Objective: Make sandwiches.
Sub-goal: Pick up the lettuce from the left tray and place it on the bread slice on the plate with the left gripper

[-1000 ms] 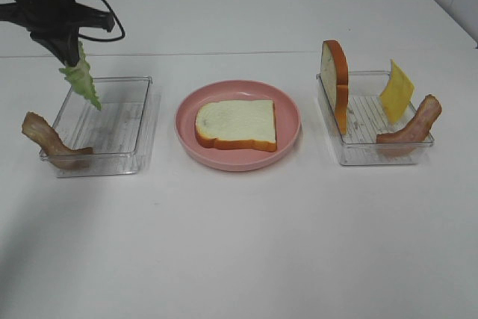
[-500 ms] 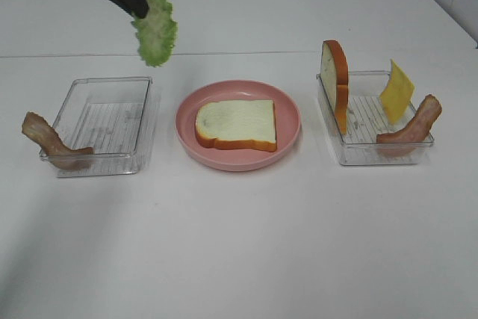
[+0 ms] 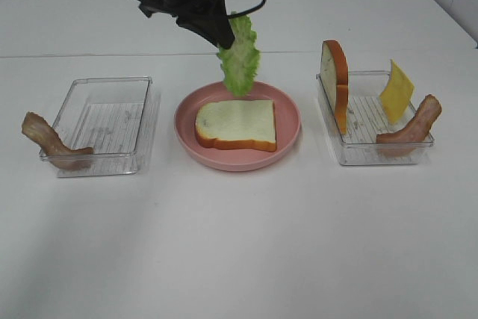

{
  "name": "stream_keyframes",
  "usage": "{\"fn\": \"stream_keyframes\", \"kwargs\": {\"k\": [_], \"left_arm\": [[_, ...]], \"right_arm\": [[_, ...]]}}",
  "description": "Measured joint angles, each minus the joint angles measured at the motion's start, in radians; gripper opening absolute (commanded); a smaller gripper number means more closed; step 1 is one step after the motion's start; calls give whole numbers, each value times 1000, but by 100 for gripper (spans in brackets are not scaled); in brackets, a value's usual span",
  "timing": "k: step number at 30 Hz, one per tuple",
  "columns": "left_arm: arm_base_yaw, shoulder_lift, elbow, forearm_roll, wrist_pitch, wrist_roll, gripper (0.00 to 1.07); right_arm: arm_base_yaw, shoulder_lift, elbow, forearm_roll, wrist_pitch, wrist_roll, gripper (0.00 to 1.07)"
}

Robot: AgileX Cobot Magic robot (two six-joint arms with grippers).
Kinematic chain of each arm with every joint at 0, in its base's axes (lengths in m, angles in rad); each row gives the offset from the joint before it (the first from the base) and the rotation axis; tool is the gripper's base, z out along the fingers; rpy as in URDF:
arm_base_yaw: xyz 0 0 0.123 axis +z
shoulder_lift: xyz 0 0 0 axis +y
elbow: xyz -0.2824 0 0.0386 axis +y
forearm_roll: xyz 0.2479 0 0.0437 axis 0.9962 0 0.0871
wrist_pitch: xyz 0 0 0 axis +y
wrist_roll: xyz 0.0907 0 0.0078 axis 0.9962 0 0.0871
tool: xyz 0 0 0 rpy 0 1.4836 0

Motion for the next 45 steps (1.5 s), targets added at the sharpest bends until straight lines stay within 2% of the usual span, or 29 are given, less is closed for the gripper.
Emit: {"fn": "stream_keyframes", "kwargs": {"k": [7, 14, 21, 28, 31, 32, 33, 37, 45], "left_arm": [[-23, 68, -2, -57, -26, 22, 0], [-45, 125, -12, -133, -45, 81, 0], [-48, 145, -18, -140, -47, 89, 0], [-32, 203, -21, -73, -43, 73, 0], [-22, 212, -21, -18, -35, 49, 0], [-20, 212, -22, 36, -33, 29, 0], [-20, 212, -22, 36, -33, 29, 0], [-20, 212, -22, 121, -27, -28, 0], [-20, 212, -22, 127, -25, -36, 0]], "right_arm": [[0, 0, 0, 0, 0, 0, 80], [0, 0, 0, 0, 0, 0, 80], [0, 0, 0, 0, 0, 0, 80], [0, 0, 0, 0, 0, 0, 80], [0, 0, 0, 0, 0, 0, 80], [0, 0, 0, 0, 0, 0, 80], [0, 0, 0, 0, 0, 0, 80], [0, 0, 0, 0, 0, 0, 80], [0, 0, 0, 0, 0, 0, 80]]}}
